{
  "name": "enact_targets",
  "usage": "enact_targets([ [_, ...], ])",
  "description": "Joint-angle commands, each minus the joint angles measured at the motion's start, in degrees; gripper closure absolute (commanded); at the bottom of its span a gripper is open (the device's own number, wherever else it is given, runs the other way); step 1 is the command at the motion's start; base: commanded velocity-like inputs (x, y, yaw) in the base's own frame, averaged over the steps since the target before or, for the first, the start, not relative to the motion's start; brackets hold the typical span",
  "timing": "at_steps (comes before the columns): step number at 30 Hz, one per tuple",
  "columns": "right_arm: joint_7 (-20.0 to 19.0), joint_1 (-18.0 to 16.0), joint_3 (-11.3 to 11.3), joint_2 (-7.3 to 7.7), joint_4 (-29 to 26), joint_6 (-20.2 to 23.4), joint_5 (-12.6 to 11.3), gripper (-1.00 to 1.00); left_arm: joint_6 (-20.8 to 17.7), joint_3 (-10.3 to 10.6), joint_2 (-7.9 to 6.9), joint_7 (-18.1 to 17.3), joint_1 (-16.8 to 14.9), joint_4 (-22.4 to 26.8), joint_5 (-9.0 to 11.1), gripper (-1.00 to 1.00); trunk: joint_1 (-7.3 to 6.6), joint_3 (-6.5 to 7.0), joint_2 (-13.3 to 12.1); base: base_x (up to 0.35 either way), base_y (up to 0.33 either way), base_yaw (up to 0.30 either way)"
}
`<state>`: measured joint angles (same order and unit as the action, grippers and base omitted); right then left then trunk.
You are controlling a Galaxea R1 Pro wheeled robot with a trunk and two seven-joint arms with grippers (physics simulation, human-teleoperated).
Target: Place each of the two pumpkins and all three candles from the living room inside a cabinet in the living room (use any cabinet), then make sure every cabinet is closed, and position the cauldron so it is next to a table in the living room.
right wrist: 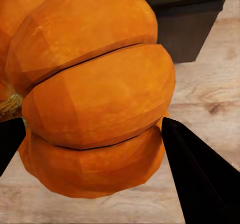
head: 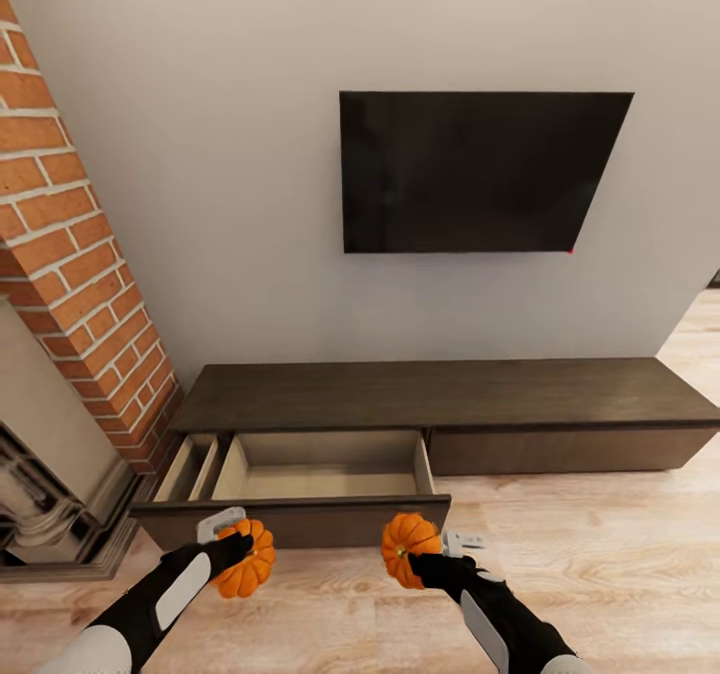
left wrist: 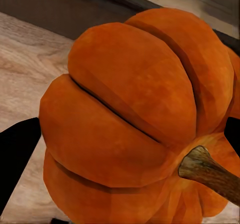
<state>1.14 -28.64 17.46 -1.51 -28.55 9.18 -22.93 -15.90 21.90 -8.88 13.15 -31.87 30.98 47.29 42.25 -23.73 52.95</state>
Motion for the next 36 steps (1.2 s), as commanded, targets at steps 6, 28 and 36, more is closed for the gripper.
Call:
enact_targets([
  [6,0.6,-0.6,0.5,0.02,-7.4,10.0,-0.1,1.0,-5.2,0.3,-1.41,4.5,-2.1,2.4,0.5,1.0,-1.32,1.02,-2.4,0.0,0.0,0.0],
  [28,7.0,-8.0,0.5,-5.07,-7.9,13.3,-1.2,1.0,-10.0,0.1,-2.77,5.0,-4.9,4.8,0.6,1.0,-6.15,4.97,-11.2,0.0,0.0,0.0],
  [36,6.9,-8.2,0.6,-7.58,-8.2,15.8,-1.2,1.0,-10.0,0.3,-2.67,5.0,-4.9,4.9,0.6,1.0,-7.69,6.22,-14.0,0.0,0.0,0.0],
])
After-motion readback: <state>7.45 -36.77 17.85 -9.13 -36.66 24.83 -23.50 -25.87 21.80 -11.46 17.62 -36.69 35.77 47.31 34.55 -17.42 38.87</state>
